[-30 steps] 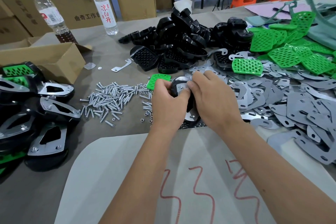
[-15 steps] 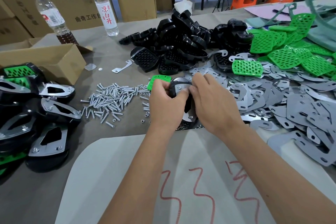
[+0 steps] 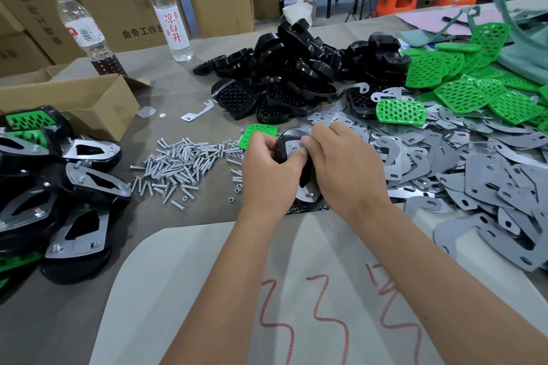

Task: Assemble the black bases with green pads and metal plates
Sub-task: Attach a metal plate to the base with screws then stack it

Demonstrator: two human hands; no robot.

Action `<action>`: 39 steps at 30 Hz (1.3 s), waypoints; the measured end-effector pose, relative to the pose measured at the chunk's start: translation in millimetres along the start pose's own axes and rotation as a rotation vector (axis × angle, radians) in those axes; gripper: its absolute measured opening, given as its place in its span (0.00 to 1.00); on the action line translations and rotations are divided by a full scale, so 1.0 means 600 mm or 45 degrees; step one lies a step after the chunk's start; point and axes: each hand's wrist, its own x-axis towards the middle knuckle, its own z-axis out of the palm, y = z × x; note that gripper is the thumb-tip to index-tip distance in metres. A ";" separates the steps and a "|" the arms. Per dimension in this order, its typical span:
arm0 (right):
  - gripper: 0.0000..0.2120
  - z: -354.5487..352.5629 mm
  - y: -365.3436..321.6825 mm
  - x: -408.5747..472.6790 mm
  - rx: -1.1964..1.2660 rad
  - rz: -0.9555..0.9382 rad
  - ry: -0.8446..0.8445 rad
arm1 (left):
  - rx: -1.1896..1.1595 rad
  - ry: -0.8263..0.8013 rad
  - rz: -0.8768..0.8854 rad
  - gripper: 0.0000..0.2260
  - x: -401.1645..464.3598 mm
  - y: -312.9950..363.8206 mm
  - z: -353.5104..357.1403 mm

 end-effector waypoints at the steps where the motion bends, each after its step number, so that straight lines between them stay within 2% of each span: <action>1: 0.14 -0.001 0.000 0.000 0.009 0.007 0.009 | -0.003 -0.001 -0.001 0.16 0.000 0.000 0.000; 5: 0.10 -0.002 -0.006 -0.007 -0.071 -0.067 -0.079 | -0.002 0.023 0.001 0.15 0.006 -0.004 -0.005; 9: 0.19 -0.002 -0.009 0.001 -0.060 0.045 -0.038 | -0.012 0.008 0.014 0.16 0.004 -0.002 -0.005; 10: 0.19 -0.003 -0.009 0.002 -0.024 0.063 -0.024 | -0.029 0.004 0.009 0.16 0.004 -0.001 -0.005; 13: 0.10 -0.004 -0.012 -0.004 0.046 -0.004 -0.065 | -0.096 0.004 0.000 0.18 0.006 0.000 -0.007; 15: 0.07 -0.003 -0.012 -0.003 -0.001 -0.056 -0.113 | -0.114 -0.008 0.006 0.18 0.006 0.000 -0.007; 19: 0.11 0.000 -0.010 0.001 -0.055 -0.062 -0.013 | -0.135 -0.003 0.015 0.19 0.008 0.000 -0.007; 23: 0.17 0.000 0.000 0.001 0.183 0.001 0.029 | -0.140 0.080 0.009 0.16 0.019 -0.007 -0.017; 25: 0.15 -0.004 0.004 -0.001 0.238 -0.126 -0.092 | -0.183 0.220 -0.002 0.13 0.032 -0.014 -0.031; 28: 0.10 -0.011 0.005 -0.007 0.166 -0.358 -0.465 | -0.284 0.408 -0.031 0.11 0.051 -0.025 -0.055; 31: 0.09 -0.011 -0.003 -0.006 0.181 -0.396 -0.651 | -0.458 0.469 -0.096 0.11 0.062 -0.031 -0.068; 35: 0.07 -0.011 -0.010 -0.006 0.194 -0.411 -0.638 | -0.632 0.446 -0.249 0.11 0.066 -0.033 -0.070; 39: 0.06 -0.012 -0.010 -0.010 0.277 -0.335 -0.458 | -0.746 0.388 -0.324 0.06 0.068 -0.032 -0.072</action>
